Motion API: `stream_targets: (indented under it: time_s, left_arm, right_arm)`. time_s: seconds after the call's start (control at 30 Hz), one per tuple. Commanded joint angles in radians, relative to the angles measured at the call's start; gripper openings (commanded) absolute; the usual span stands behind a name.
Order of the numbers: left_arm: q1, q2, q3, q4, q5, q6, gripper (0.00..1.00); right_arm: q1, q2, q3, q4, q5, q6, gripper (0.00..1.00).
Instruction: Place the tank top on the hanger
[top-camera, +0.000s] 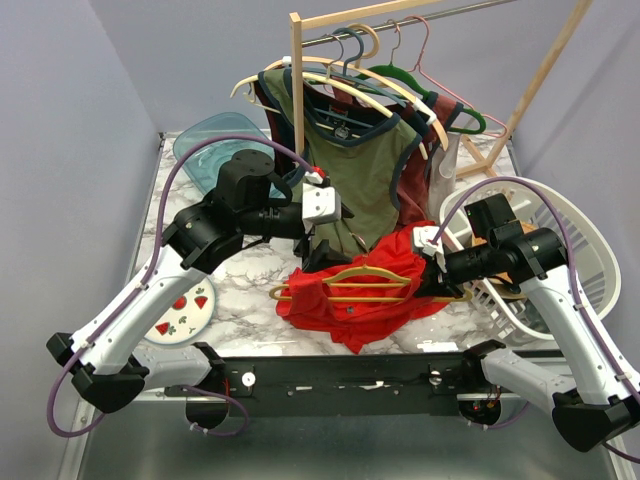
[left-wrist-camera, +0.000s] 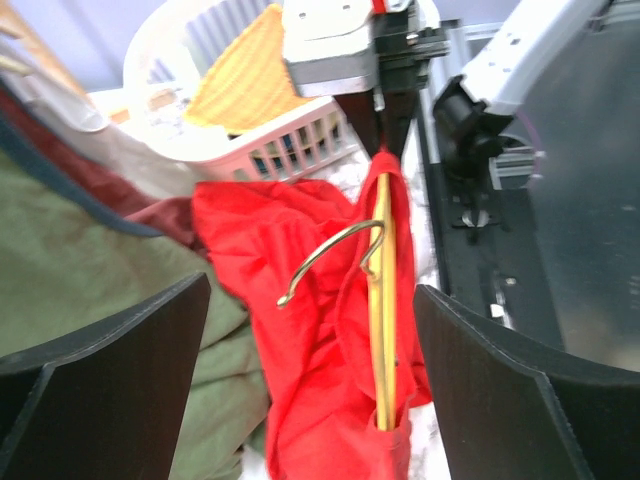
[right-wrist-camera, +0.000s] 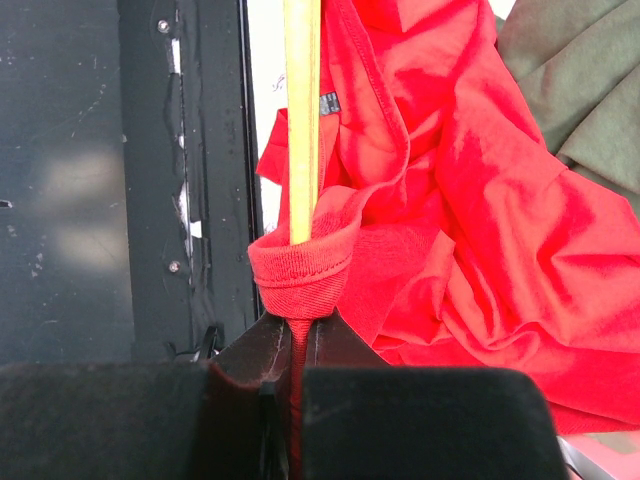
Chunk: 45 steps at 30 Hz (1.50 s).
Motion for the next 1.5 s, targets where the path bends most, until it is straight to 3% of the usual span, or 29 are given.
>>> stream_targets:
  time_s: [0.0,0.1,0.2,0.3,0.47,0.53,0.6,0.67,0.7,0.77,0.9,1.13,1.33,1.47]
  left_arm:
    - [0.001,0.014,0.032,-0.061,0.126,0.002,0.78]
    - [0.001,0.005,0.019,-0.073,0.12,-0.003,0.59]
    - [0.003,-0.015,0.004,-0.076,0.104,-0.005,0.46]
    - [0.003,-0.034,-0.007,-0.076,0.101,-0.012,0.39]
    - [0.003,-0.044,-0.011,-0.07,0.107,-0.023,0.37]
    - [0.003,-0.048,-0.01,-0.064,0.101,-0.028,0.46]
    - [0.003,-0.063,-0.011,-0.05,0.054,-0.031,0.72]
    - [0.003,-0.083,-0.021,-0.035,-0.03,-0.02,0.82]
    - [0.003,-0.113,-0.025,-0.03,-0.062,-0.015,0.91]
    - [0.006,-0.153,-0.056,-0.004,-0.139,0.0,0.98]
    - [0.012,-0.279,-0.129,0.054,-0.331,0.02,0.99]
    - [0.015,-0.396,-0.309,0.148,-0.512,0.005,0.99]
    - [0.015,-0.459,-0.531,0.26,-0.489,-0.075,0.99]
    - [0.011,-0.495,-0.721,0.466,-0.426,-0.181,0.99]
  right_arm:
    - [-0.004,-0.013,-0.002,0.014,-0.022,0.0,0.01]
    - [-0.004,-0.011,-0.004,0.017,-0.019,0.0,0.0]
    - [-0.007,-0.01,-0.004,0.018,-0.011,0.003,0.01]
    - [-0.007,-0.011,-0.004,0.023,-0.008,0.009,0.0]
    - [-0.014,-0.01,-0.001,0.026,-0.008,0.019,0.0]
    - [-0.019,-0.011,0.006,0.023,-0.01,0.019,0.0]
    - [-0.025,-0.021,0.009,0.012,-0.013,0.016,0.01]
    - [-0.03,-0.036,0.018,-0.003,-0.01,0.012,0.01]
    - [-0.04,-0.044,0.022,-0.009,-0.004,0.01,0.0]
    - [-0.054,-0.062,0.035,-0.031,0.015,0.007,0.01]
    - [-0.111,-0.114,0.114,-0.08,0.046,0.003,0.0]
    - [-0.221,-0.151,0.355,-0.143,0.101,0.013,0.0]
    - [-0.296,-0.033,0.656,-0.169,0.122,0.078,0.0]
    - [-0.34,0.053,0.803,-0.147,0.084,0.133,0.01]
